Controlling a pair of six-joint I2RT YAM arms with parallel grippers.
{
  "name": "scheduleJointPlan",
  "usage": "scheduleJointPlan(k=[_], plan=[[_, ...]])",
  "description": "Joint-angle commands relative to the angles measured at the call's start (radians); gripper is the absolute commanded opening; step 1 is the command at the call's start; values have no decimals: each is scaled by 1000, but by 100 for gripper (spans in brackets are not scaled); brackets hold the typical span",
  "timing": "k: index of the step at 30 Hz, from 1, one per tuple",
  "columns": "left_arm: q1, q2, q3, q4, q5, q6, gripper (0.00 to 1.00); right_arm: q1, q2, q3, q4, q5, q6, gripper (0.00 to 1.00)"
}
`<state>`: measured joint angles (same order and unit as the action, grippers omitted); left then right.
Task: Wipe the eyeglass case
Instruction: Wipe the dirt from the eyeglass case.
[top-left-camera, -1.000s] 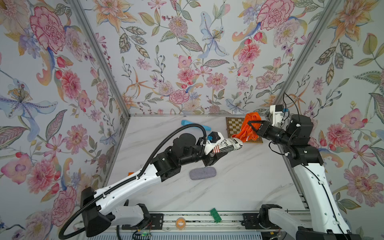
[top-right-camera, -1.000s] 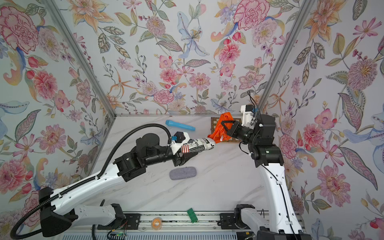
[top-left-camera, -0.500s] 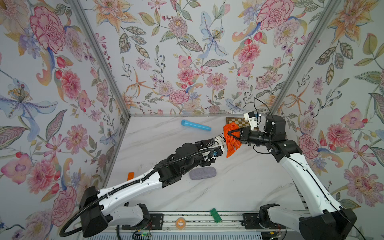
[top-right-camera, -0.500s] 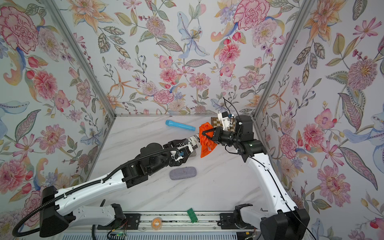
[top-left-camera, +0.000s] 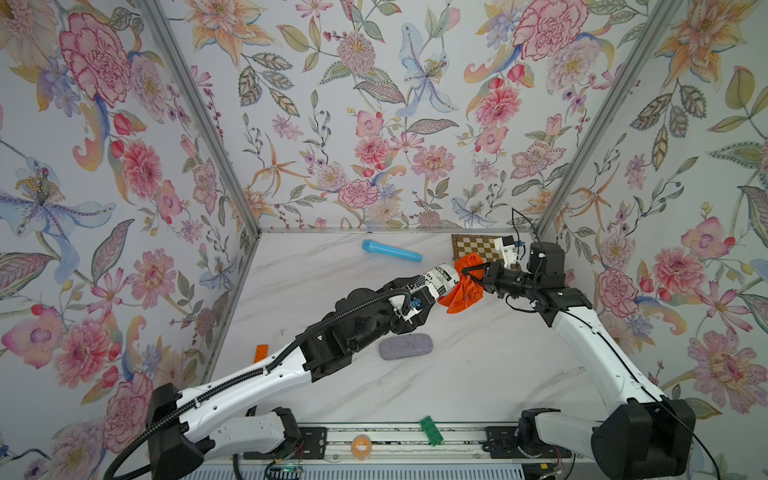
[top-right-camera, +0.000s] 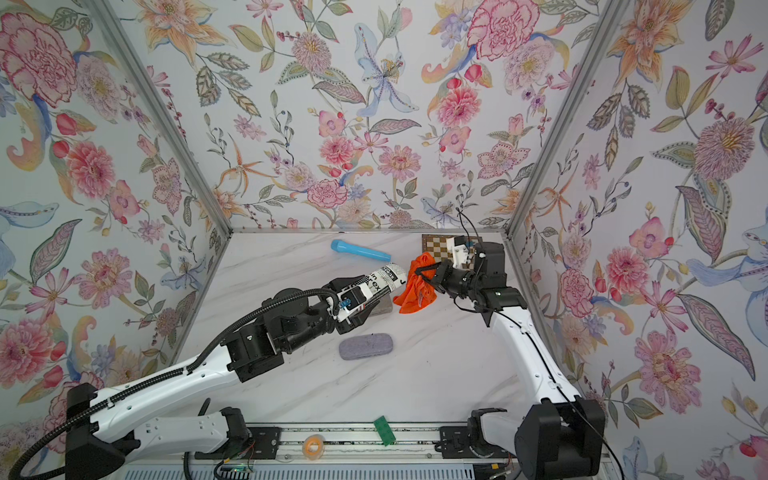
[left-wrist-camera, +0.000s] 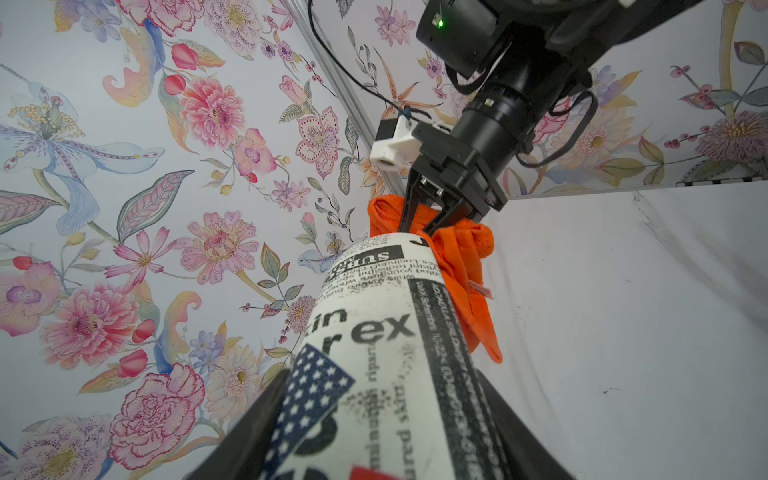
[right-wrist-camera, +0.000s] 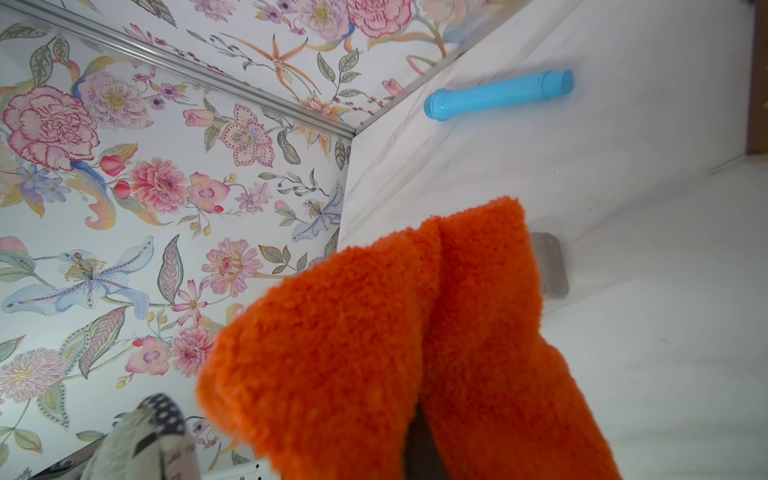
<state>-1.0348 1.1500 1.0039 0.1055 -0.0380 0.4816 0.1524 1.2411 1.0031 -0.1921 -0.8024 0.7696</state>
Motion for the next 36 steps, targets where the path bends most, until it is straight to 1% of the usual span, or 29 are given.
scheduleJointPlan(k=[1, 3, 5, 11, 16, 21, 30, 33, 36], plan=[[-9, 8, -17, 87, 3, -66, 30, 77, -3, -39, 282, -31, 146, 0], [-8, 18, -25, 111, 0, -74, 30, 92, -5, -59, 385, -51, 216, 0], [-8, 29, -25, 114, 1, -80, 31, 96, -13, -70, 448, -65, 261, 0], [20, 65, -29, 48, 39, -122, 32, 96, -41, -66, 490, -82, 293, 0], [47, 93, -30, -14, 75, -157, 33, 101, -47, -46, 490, -84, 295, 0], [57, 117, -30, -32, 107, -166, 34, 104, -53, -25, 477, -87, 284, 0], [67, 151, -25, -39, 115, -170, 34, 105, -75, 17, 418, -84, 247, 0], [68, 152, -27, -31, 106, -173, 31, 106, -79, 12, 418, -83, 247, 0], [69, 152, -28, -24, 78, -169, 24, 114, -90, 15, 413, -84, 242, 0]])
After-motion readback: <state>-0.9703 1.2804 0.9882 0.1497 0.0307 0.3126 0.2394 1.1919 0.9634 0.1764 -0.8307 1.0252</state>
